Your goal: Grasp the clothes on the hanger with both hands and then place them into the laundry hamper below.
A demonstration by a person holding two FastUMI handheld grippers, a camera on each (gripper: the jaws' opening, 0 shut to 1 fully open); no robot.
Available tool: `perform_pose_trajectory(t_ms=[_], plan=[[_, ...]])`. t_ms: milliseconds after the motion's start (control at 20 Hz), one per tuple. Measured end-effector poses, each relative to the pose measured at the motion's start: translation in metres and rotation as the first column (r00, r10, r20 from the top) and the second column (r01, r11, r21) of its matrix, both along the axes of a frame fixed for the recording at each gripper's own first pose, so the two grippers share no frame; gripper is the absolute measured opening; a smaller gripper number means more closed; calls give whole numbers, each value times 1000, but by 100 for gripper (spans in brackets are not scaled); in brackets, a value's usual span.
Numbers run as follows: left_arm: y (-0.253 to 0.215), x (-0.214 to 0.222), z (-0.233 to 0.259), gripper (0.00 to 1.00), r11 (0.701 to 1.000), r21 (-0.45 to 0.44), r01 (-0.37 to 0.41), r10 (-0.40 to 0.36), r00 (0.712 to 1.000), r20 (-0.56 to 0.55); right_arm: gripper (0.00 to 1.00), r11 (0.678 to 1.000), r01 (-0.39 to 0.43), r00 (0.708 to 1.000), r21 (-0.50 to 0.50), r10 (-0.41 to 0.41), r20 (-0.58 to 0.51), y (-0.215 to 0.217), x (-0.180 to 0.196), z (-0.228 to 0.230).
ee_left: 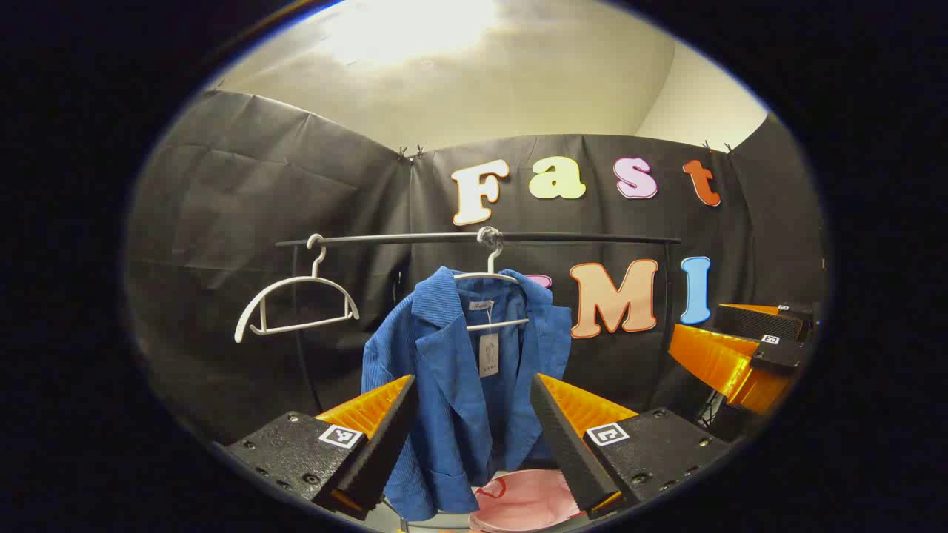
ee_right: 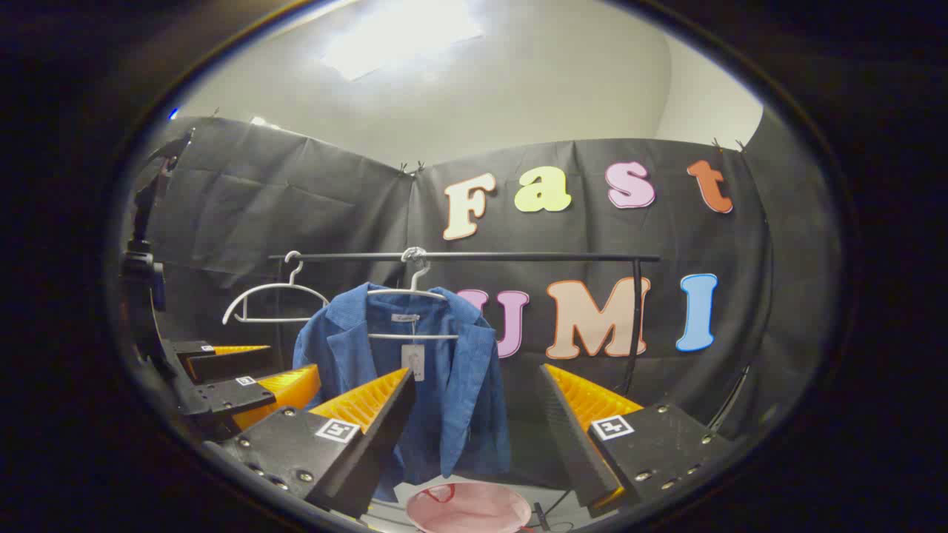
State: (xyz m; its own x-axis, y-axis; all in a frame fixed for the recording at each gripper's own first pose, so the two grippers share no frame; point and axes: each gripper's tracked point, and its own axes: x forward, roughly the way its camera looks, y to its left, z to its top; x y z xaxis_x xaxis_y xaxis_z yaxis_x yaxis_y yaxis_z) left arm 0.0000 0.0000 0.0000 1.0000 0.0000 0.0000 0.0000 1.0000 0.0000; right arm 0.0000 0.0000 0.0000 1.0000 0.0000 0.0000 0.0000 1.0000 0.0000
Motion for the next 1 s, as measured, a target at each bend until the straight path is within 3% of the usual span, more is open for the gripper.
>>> perform_pose_trajectory(t_ms=[650, 1000], plan=[[1, 12, -14, 94, 1000, 0, 10, -10, 999, -45, 97, 996, 39, 999, -79, -41, -20, 1, -7, -3], [10, 29, -25, 94, 998, 26, -65, 67, 996, -62, 99, 996, 38, 999, -80, -41, -33, -6, -12, -6]])
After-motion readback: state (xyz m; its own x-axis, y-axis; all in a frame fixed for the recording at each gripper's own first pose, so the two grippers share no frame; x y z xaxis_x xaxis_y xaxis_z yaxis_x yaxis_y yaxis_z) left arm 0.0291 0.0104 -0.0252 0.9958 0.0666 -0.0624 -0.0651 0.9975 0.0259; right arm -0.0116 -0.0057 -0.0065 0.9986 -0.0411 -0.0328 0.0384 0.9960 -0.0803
